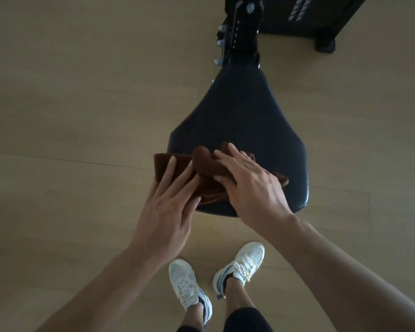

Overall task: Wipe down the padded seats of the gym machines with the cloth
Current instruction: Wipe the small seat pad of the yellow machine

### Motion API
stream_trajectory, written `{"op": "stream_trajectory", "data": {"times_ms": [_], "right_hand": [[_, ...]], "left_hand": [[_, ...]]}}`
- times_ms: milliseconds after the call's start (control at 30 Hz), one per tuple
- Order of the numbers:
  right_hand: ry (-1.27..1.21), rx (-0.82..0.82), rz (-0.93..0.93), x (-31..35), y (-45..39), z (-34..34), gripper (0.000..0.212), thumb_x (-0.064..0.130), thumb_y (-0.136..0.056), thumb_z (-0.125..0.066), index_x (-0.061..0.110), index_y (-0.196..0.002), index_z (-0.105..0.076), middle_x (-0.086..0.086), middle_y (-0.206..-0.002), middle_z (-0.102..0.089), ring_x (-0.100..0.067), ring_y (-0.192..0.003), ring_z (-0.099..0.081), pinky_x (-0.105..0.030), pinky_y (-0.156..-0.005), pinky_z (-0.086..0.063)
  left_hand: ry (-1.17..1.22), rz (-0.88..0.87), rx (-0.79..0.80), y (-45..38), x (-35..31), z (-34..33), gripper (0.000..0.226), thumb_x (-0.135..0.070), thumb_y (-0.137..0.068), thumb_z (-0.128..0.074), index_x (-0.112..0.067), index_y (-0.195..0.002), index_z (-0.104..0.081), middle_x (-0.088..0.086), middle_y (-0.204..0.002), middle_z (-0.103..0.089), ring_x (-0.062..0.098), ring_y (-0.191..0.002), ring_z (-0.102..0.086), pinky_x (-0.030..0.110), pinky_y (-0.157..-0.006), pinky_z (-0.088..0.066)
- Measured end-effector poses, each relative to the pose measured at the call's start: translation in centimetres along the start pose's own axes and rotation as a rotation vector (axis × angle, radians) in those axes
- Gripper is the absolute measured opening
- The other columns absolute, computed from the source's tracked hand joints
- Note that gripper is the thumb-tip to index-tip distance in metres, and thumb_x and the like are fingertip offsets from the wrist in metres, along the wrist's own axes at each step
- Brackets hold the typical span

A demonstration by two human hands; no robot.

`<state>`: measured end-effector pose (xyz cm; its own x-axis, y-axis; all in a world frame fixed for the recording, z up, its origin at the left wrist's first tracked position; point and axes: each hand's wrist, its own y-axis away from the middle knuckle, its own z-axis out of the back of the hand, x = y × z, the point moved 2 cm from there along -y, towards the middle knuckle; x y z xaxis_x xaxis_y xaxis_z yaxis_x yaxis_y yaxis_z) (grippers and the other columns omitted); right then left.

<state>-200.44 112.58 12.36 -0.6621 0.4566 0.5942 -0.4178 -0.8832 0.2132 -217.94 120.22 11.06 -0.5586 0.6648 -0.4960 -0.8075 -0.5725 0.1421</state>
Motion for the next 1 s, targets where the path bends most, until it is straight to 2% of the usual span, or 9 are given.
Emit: {"op": "stream_trajectory", "data": {"times_ms": [133,200,300,367,500,633,733,900,1000], "right_hand": [[0.041,-0.370,-0.055,-3.8,5.9,0.6,0.036,0.015,-0.097,-0.062,0.015,-0.133,-0.065,0.014,-0.147,-0.040,-0.006,-0.142,-0.032,-0.041,-0.113,-0.041],[-0.006,-0.451,-0.182,-5.0,8.2,0.8,0.037,0.014,-0.097,-0.055,0.020,-0.132,-0.065,0.020,-0.147,-0.042,-0.011,-0.145,-0.037,-0.046,-0.102,-0.052],[-0.213,-0.513,-0.510,-6.4,9.8,1.3,0.036,0.017,-0.103,-0.050,0.032,-0.134,-0.061,0.011,-0.141,-0.060,-0.026,-0.129,-0.060,-0.037,-0.091,-0.054],[-0.394,-0.555,-0.732,-7.0,8.9,1.9,0.028,0.022,-0.103,-0.052,0.029,-0.125,-0.068,0.003,-0.106,-0.075,-0.022,-0.098,-0.071,-0.028,-0.072,-0.053],[-0.571,-0.567,-0.824,-8.0,4.6,4.4,0.020,0.024,-0.101,-0.052,0.030,-0.095,-0.071,0.012,-0.079,-0.069,-0.008,-0.077,-0.067,-0.019,-0.058,-0.046],[-0.574,-0.379,-0.745,-10.4,-2.8,6.6,0.030,0.039,-0.102,-0.049,0.025,-0.118,-0.069,0.005,-0.088,-0.069,-0.017,-0.082,-0.066,-0.026,-0.073,-0.049],[-0.643,-0.223,-0.698,-12.5,-8.1,6.9,0.054,0.055,-0.089,-0.050,0.015,-0.120,-0.070,-0.010,-0.103,-0.075,-0.030,-0.099,-0.071,-0.047,-0.093,-0.057],[-0.830,-0.120,-0.703,-14.3,-7.1,5.7,0.027,0.044,-0.096,-0.062,0.022,-0.101,-0.076,-0.005,-0.103,-0.079,-0.022,-0.102,-0.073,-0.045,-0.097,-0.056],[-0.812,-0.175,-0.698,-14.9,-4.0,5.5,0.027,0.045,-0.098,-0.059,0.029,-0.113,-0.074,0.003,-0.104,-0.078,-0.015,-0.102,-0.073,-0.043,-0.098,-0.056]], "left_hand": [[-0.004,-0.069,0.046,-0.7,-5.6,-2.2,0.049,-0.035,-0.103,-0.042,-0.030,-0.152,-0.040,-0.010,-0.162,-0.033,0.018,-0.156,-0.011,0.051,-0.125,-0.018],[-0.009,-0.086,0.076,-1.4,-8.4,-3.6,0.051,-0.030,-0.102,-0.047,-0.030,-0.152,-0.040,-0.009,-0.162,-0.034,0.018,-0.156,-0.011,0.049,-0.125,-0.015],[0.015,-0.130,0.120,-3.3,-11.8,-5.6,0.056,-0.023,-0.100,-0.047,-0.027,-0.154,-0.037,-0.008,-0.164,-0.030,0.020,-0.157,-0.006,0.047,-0.126,-0.010],[0.023,-0.145,0.147,-5.1,-13.2,-6.2,0.055,-0.023,-0.101,-0.042,-0.024,-0.155,-0.035,-0.006,-0.166,-0.026,0.021,-0.157,-0.003,0.045,-0.127,-0.006],[-0.025,-0.147,0.213,-9.8,-13.9,-6.0,0.054,-0.024,-0.104,-0.033,-0.023,-0.158,-0.027,-0.007,-0.168,-0.015,0.020,-0.156,0.003,0.041,-0.126,0.003],[-0.100,-0.095,0.323,-17.4,-13.4,-4.8,0.056,-0.021,-0.104,-0.030,-0.019,-0.160,-0.020,-0.005,-0.170,-0.008,0.021,-0.156,0.007,0.044,-0.126,0.001],[-0.182,-0.041,0.411,-22.4,-12.6,-3.3,0.056,-0.017,-0.102,-0.031,-0.016,-0.158,-0.024,-0.003,-0.170,-0.004,0.024,-0.156,0.011,0.047,-0.126,0.002],[-0.151,-0.071,0.404,-22.9,-11.8,-3.5,0.049,-0.029,-0.106,-0.029,-0.020,-0.154,-0.035,-0.006,-0.168,-0.018,0.021,-0.156,0.010,0.048,-0.125,0.005],[-0.118,-0.144,0.386,-21.2,-12.5,-4.1,0.046,-0.031,-0.106,-0.032,-0.021,-0.150,-0.043,-0.007,-0.164,-0.029,0.021,-0.156,0.004,0.050,-0.125,0.002]]}}
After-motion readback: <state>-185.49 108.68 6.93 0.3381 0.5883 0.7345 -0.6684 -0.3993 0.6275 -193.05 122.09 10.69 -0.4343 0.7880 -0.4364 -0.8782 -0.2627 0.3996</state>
